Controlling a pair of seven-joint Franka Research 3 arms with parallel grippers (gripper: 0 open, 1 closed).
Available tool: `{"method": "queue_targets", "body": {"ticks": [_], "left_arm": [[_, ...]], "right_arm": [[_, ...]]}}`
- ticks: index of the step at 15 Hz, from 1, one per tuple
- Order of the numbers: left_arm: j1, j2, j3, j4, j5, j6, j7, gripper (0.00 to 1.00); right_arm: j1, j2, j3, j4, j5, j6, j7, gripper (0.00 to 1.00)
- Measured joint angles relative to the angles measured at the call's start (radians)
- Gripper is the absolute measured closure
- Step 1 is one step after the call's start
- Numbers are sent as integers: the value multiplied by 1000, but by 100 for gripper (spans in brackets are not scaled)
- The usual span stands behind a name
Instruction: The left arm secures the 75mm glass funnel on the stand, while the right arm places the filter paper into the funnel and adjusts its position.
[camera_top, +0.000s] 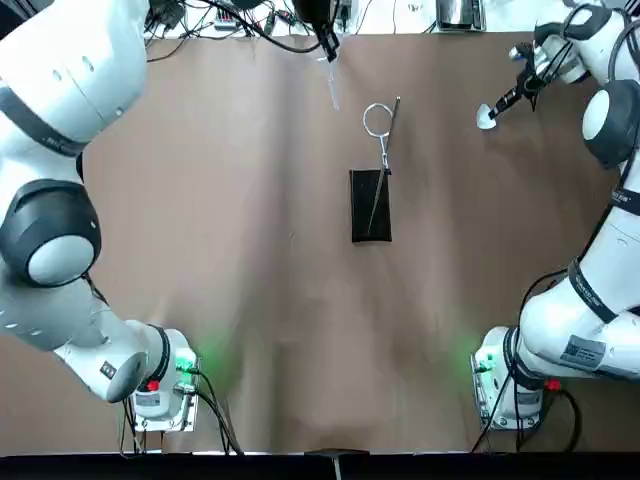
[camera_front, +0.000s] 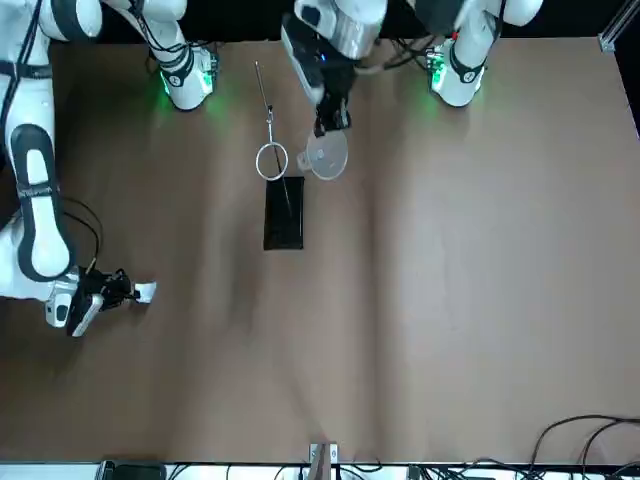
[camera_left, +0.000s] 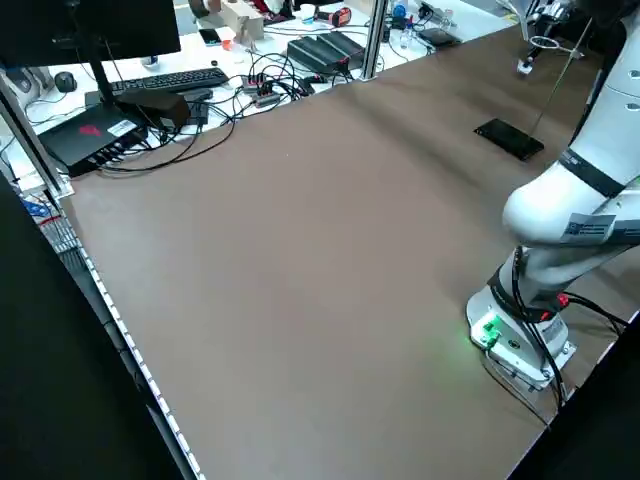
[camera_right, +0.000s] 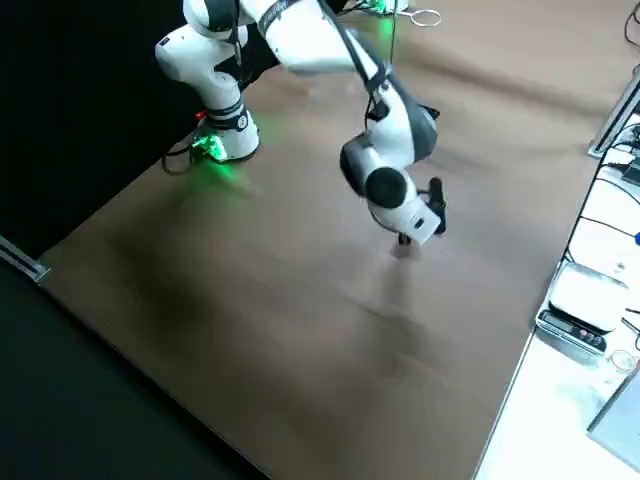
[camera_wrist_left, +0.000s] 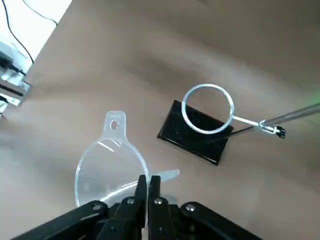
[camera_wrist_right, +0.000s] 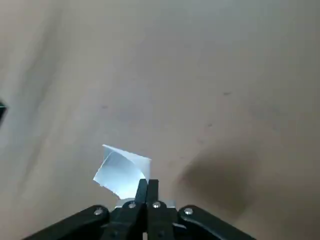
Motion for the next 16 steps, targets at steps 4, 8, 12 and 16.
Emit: {"method": "queue_targets", "body": {"ticks": [4,8,12,16], "left_arm": [[-61,-6,-4,0,30,69,-3,96],[-59,-6,-33,0,31,122,3,96],[-59,-6,-60,-1,32,122,9,96],[-59,-1,-75,-2,32,122,13,96]], "right_arm": [[32,-108,2,98,-131,-277,256,99],[65,-199,1,143,-151,-499,393,99],[75,-261,1,157,-152,-688,461,99],[92,-299,14,208,-151,-850,558,99]]}}
